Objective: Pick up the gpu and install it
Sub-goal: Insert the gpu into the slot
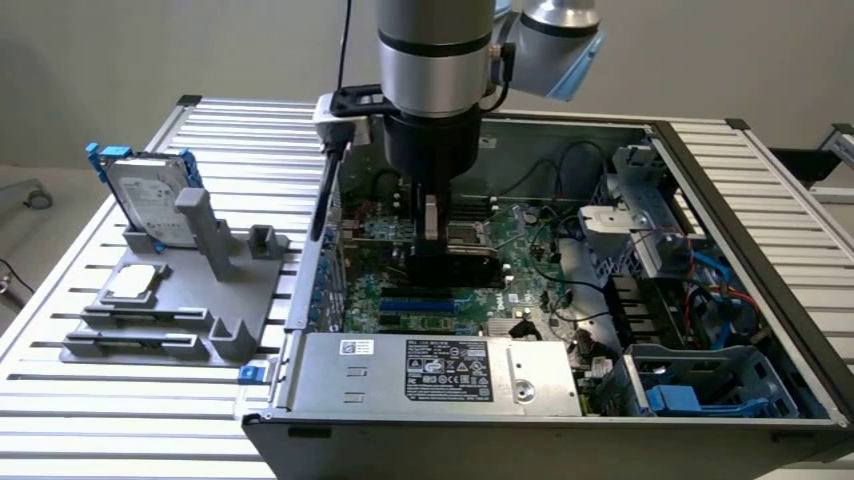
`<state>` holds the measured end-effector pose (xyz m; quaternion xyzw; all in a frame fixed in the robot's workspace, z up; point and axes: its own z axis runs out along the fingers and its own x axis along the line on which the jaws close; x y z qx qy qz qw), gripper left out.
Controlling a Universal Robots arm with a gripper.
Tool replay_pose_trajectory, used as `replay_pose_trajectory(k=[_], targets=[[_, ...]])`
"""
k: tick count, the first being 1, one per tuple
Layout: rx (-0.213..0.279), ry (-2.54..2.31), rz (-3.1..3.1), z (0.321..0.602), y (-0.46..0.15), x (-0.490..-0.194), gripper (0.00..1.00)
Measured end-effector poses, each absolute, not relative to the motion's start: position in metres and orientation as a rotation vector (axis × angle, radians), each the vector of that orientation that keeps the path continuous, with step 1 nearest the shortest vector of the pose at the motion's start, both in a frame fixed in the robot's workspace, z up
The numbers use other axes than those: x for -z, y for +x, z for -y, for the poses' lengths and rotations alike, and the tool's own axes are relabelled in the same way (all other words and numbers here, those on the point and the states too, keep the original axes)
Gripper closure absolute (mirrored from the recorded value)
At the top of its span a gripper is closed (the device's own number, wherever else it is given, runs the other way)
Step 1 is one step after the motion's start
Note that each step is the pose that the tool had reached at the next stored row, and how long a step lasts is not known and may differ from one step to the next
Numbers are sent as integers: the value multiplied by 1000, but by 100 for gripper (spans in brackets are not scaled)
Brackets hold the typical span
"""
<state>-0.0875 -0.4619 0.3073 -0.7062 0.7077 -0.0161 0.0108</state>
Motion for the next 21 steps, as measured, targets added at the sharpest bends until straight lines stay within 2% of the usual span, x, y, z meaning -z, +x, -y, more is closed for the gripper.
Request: replay_pose_trajectory(k=[21], targets=[[31,-2192,-2199,462,-91,-297,74]])
